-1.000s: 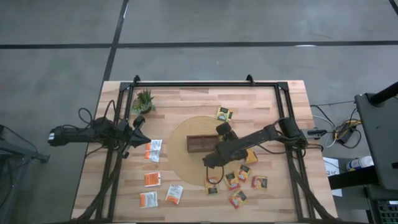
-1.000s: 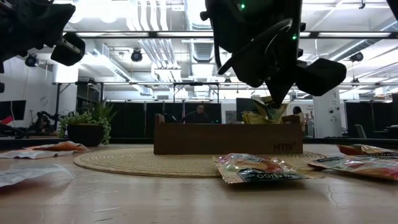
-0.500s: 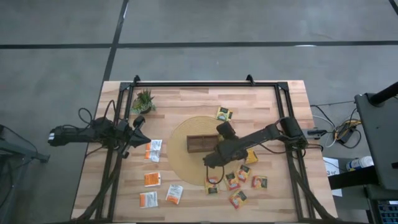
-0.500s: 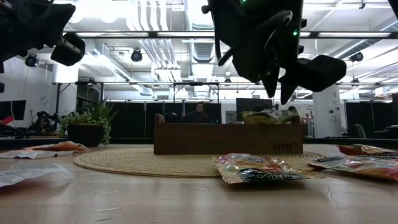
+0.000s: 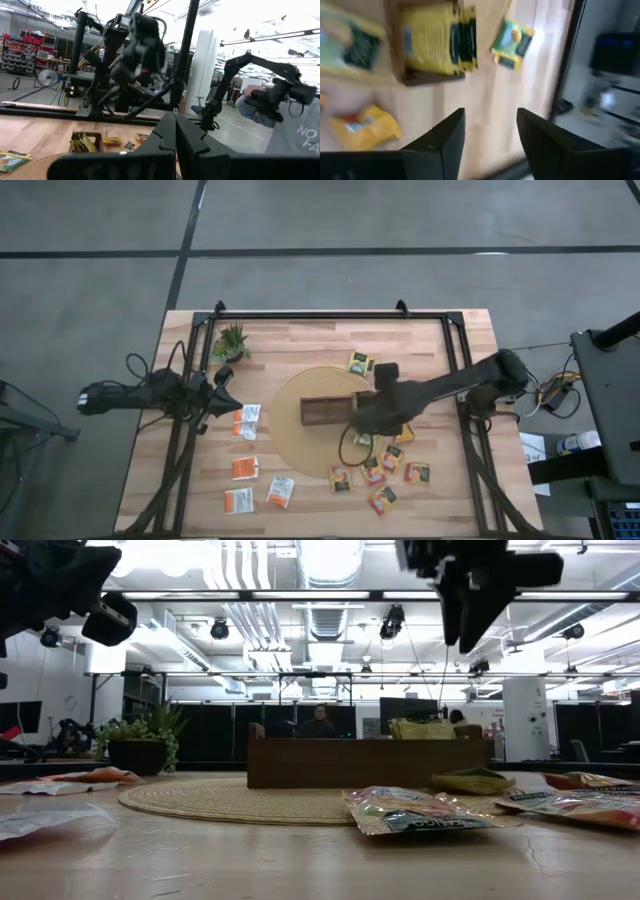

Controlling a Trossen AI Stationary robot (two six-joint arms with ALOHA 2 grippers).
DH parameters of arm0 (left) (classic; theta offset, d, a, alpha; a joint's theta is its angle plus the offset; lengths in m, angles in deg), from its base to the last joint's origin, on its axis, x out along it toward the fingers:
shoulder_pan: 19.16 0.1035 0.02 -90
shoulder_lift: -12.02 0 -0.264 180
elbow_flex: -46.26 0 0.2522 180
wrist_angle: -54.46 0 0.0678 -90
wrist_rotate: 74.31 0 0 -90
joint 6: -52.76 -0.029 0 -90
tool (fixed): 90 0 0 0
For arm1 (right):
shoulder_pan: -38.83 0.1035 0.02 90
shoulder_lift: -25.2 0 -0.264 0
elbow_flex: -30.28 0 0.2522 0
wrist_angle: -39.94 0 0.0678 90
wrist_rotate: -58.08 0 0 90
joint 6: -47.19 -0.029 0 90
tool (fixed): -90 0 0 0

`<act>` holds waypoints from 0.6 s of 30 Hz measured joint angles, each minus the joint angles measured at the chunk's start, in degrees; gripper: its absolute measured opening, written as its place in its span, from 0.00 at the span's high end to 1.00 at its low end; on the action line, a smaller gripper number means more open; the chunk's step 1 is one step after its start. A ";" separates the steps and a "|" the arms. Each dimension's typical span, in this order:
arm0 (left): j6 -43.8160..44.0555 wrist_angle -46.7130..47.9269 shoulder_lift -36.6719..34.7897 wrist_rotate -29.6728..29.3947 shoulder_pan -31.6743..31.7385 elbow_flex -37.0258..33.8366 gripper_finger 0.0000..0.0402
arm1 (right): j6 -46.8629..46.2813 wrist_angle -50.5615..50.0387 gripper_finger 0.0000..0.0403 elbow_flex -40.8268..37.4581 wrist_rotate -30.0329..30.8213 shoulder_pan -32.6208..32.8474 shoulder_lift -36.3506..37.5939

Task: Pick & Place Tea
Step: Put the right yellow tea bag into the right of the wooden organizer

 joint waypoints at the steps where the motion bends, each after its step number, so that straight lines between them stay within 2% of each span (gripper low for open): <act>1: -0.02 -0.02 -0.01 0.02 0.00 0.01 1.00 | 0.04 2.39 0.56 -1.56 -1.29 0.00 2.11; 5: -0.01 0.00 0.00 0.00 0.00 0.01 1.00 | 0.93 13.75 0.57 -8.87 -7.41 -0.15 10.35; 10: 0.00 0.00 0.01 0.02 0.01 0.00 1.00 | -0.34 25.72 0.59 -18.32 -11.96 -0.30 18.31; 18: -0.01 -0.01 0.00 0.02 0.01 0.00 1.00 | -12.31 38.31 0.59 -31.96 -14.12 -0.22 25.08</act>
